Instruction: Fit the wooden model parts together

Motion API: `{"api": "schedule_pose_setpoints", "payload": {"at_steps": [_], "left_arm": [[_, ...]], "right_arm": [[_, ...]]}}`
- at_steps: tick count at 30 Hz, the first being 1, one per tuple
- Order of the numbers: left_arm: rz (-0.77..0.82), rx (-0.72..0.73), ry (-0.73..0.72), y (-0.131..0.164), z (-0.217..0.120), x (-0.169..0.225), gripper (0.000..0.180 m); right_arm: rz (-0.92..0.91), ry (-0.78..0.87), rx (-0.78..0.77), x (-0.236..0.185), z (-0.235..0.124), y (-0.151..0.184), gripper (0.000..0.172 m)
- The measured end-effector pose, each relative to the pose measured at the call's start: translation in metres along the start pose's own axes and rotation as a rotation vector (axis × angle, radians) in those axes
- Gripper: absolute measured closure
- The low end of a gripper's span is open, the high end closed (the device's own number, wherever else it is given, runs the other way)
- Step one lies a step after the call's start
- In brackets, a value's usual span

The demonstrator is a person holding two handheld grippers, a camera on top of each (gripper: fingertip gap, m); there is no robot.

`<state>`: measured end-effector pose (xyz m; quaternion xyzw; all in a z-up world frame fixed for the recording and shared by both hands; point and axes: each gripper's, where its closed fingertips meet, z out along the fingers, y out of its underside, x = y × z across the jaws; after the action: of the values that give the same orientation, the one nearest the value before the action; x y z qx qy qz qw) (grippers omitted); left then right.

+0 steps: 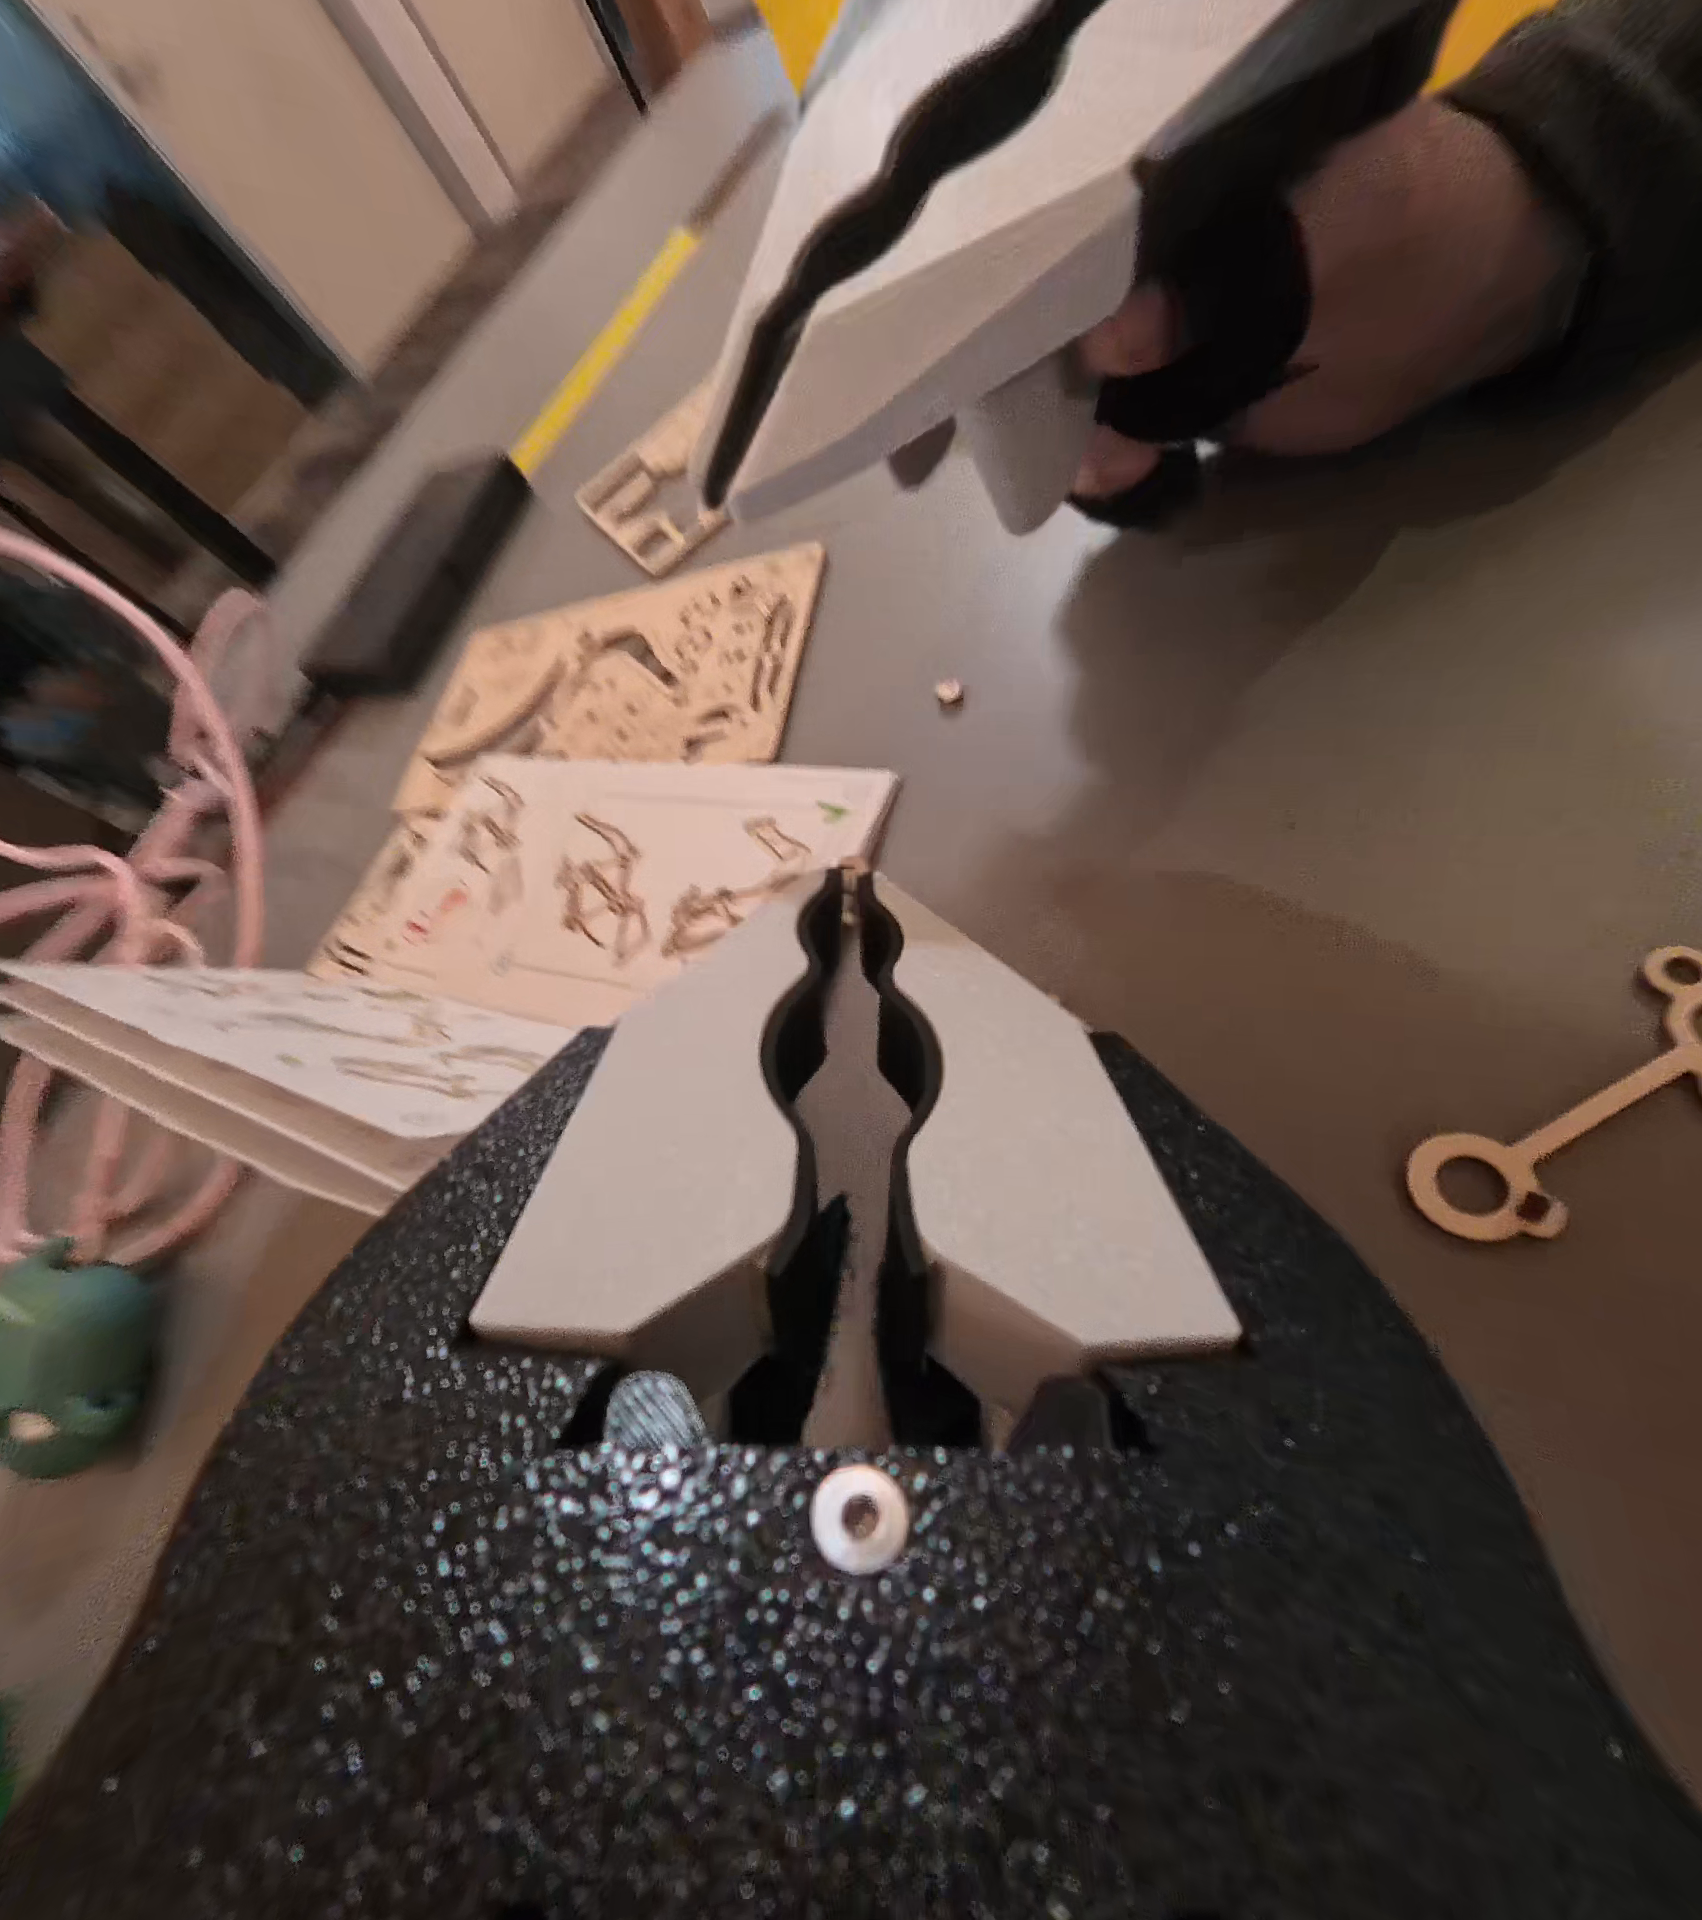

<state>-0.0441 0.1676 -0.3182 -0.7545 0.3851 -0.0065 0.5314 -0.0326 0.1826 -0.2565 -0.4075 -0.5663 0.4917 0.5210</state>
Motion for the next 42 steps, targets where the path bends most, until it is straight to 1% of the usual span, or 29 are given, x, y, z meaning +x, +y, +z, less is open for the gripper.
{"api": "schedule_pose_setpoints", "payload": {"at_steps": [4, 7, 9, 14, 20, 32, 42], "left_arm": [[0.233, 0.159, -0.183, -0.033, -0.018, -0.007, 0.180], [0.351, 0.230, -0.262, -0.049, -0.029, -0.004, 0.180], [0.398, 0.252, -0.291, -0.055, -0.032, -0.002, 0.180], [0.430, 0.249, -0.301, -0.057, -0.032, 0.001, 0.180], [0.445, 0.256, -0.322, -0.059, -0.034, 0.000, 0.180], [0.462, 0.239, -0.324, -0.057, -0.032, 0.001, 0.180], [0.471, 0.238, -0.330, -0.058, -0.032, 0.001, 0.180]], "right_arm": [[0.274, -0.130, 0.082, -0.005, -0.003, -0.009, 0.163], [0.459, -0.239, 0.093, -0.013, 0.000, -0.010, 0.160], [0.522, -0.303, 0.084, -0.019, 0.001, -0.009, 0.161], [0.498, -0.384, 0.069, -0.036, 0.002, -0.011, 0.165], [0.492, -0.340, 0.057, -0.032, 0.003, -0.009, 0.167], [0.467, -0.355, 0.043, -0.036, 0.003, -0.008, 0.167], [0.460, -0.357, 0.041, -0.037, 0.004, -0.008, 0.171]]}}
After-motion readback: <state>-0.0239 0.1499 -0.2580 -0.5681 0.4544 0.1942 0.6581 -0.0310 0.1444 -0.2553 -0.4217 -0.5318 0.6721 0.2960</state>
